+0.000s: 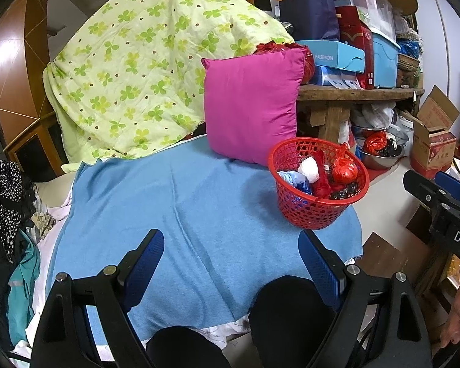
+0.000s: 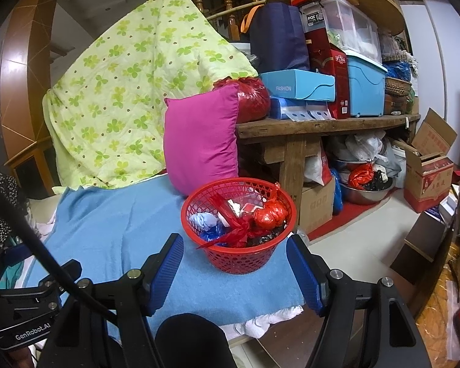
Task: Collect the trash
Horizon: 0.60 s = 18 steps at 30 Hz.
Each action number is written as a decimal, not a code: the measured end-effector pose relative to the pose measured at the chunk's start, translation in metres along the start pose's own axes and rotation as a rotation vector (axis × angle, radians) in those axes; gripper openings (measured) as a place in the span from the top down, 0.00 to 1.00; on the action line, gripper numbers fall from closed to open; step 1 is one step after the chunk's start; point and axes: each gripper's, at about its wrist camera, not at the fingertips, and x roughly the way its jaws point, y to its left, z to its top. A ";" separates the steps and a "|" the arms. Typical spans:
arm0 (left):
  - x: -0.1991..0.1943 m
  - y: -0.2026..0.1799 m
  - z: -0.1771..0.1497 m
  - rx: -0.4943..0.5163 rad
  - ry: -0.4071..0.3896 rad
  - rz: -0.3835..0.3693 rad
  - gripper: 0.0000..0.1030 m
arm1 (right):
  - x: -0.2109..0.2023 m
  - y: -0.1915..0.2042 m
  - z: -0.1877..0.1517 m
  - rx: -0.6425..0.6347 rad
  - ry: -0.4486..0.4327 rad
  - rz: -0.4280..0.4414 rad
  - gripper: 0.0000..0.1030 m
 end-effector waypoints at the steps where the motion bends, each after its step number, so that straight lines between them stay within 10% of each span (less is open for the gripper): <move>1: 0.001 0.000 0.000 -0.001 0.003 0.000 0.13 | 0.000 0.000 0.000 0.000 0.002 0.001 0.29; 18: 0.004 -0.019 0.004 0.039 0.016 0.012 0.13 | 0.007 -0.012 -0.003 0.035 0.013 0.039 0.29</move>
